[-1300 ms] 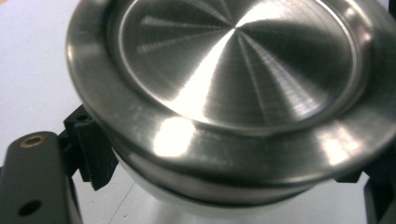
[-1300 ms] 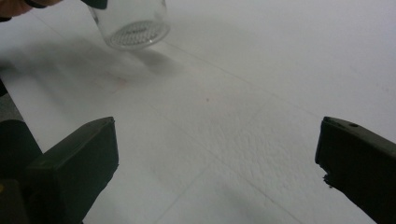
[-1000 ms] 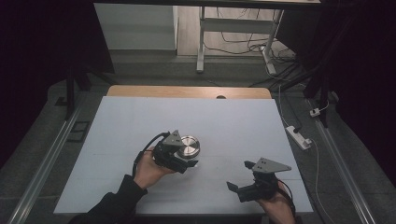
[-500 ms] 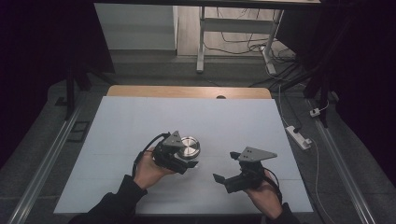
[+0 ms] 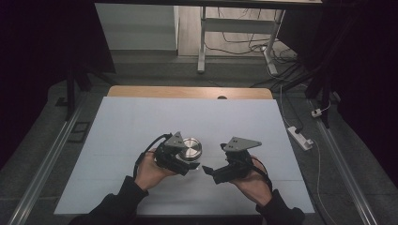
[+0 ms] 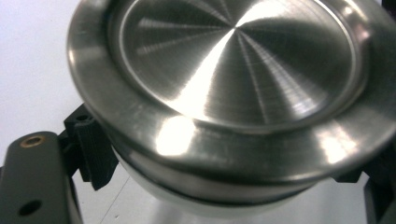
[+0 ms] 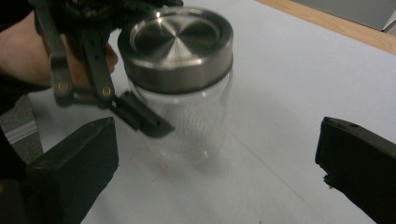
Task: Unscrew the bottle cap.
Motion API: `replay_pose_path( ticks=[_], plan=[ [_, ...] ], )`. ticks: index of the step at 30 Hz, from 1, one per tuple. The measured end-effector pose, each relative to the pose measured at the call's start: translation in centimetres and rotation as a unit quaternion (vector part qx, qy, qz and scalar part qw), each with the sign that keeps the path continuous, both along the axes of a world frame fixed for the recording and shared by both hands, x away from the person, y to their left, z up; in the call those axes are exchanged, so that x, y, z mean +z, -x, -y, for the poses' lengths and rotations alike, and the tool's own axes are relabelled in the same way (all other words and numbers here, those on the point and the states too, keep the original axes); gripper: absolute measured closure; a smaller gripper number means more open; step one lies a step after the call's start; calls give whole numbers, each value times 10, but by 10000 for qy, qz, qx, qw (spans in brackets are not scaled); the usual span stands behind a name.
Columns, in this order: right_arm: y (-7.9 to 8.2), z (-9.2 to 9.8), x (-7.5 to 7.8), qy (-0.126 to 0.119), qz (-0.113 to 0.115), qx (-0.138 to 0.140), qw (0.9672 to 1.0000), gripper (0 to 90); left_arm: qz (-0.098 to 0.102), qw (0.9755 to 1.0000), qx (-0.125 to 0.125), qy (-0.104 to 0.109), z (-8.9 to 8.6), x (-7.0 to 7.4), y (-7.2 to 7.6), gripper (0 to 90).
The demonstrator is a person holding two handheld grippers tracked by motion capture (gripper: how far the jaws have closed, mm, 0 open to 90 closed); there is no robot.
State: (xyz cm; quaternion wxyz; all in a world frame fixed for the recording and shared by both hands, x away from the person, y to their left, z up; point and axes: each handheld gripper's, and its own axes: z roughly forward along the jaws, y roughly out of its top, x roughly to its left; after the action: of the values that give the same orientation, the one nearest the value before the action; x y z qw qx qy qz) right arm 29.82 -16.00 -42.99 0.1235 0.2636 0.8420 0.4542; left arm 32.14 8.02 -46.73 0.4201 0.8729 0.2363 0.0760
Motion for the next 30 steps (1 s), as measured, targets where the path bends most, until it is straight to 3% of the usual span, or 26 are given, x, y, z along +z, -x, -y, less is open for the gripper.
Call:
replay_pose_path(
  ticks=[8,14,23,30],
  plan=[
    [-10,-24,10,-111,-60,0,9999,0,-11,10000,43,-35,1,0,0,156],
    [-14,-43,9,85,-112,-210,9997,1,26,9998,146,-152,3,-1,0,156],
    [-18,-59,4,101,-153,-310,9994,64,13,9996,206,-173,5,-1,0,157],
    [-18,-66,3,149,-35,-136,9998,179,-3,9997,137,-194,6,-1,1,157]
  ],
)
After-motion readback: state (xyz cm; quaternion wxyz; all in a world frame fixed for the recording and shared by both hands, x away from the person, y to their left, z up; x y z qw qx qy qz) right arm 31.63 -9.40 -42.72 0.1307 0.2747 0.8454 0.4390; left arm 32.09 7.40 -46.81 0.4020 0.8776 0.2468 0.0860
